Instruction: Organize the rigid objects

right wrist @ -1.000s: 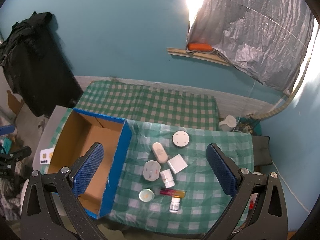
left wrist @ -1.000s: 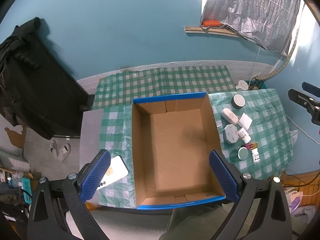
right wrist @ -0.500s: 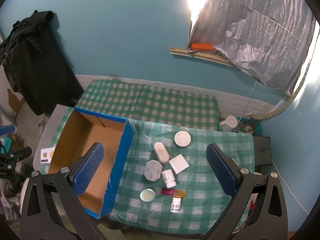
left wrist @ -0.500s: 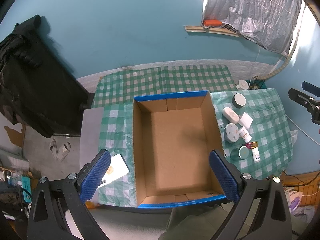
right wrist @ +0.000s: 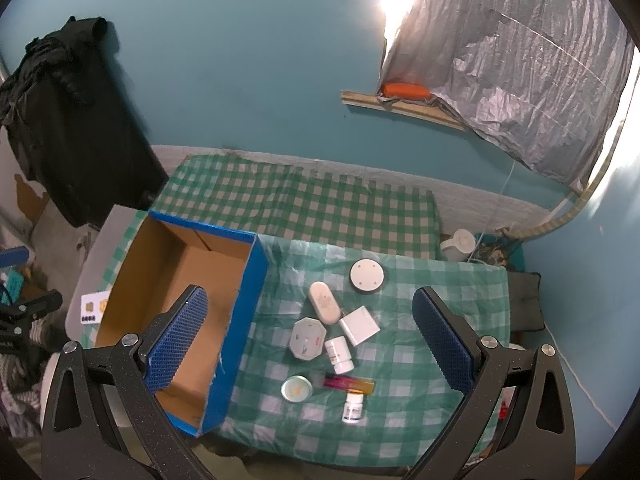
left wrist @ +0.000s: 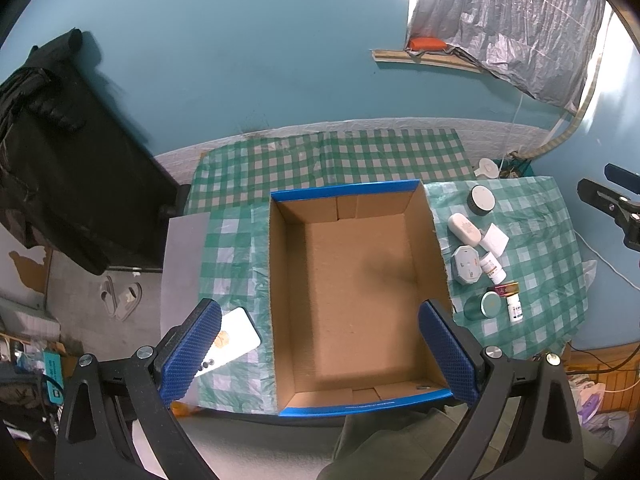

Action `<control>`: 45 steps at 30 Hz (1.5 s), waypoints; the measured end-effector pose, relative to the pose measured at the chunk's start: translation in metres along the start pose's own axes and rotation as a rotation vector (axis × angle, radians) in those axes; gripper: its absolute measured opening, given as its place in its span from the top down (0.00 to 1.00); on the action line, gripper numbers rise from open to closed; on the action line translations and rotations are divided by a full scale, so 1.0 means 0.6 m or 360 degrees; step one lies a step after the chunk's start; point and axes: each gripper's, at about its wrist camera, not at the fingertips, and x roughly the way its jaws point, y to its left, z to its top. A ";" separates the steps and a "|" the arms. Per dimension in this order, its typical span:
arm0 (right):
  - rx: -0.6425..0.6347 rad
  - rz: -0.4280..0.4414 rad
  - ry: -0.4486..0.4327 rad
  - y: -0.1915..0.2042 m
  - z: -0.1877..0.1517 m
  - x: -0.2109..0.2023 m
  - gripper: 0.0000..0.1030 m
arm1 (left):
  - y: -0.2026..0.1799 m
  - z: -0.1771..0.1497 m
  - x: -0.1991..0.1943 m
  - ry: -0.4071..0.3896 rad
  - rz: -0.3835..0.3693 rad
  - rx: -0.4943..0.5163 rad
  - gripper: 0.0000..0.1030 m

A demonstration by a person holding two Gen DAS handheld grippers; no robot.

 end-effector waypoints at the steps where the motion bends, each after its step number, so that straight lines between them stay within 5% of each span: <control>1: -0.0002 0.0001 0.0002 0.000 0.000 0.000 0.01 | 0.000 0.000 0.000 0.0001 -0.0001 0.0000 0.03; 20: -0.0012 0.0003 0.0019 0.004 0.005 0.007 0.01 | 0.015 -0.007 0.005 0.0024 0.0000 -0.0009 0.03; 45: -0.0063 0.0032 0.0322 -0.018 -0.095 0.175 0.02 | 0.117 -0.085 0.169 0.0325 -0.0045 -0.0089 0.03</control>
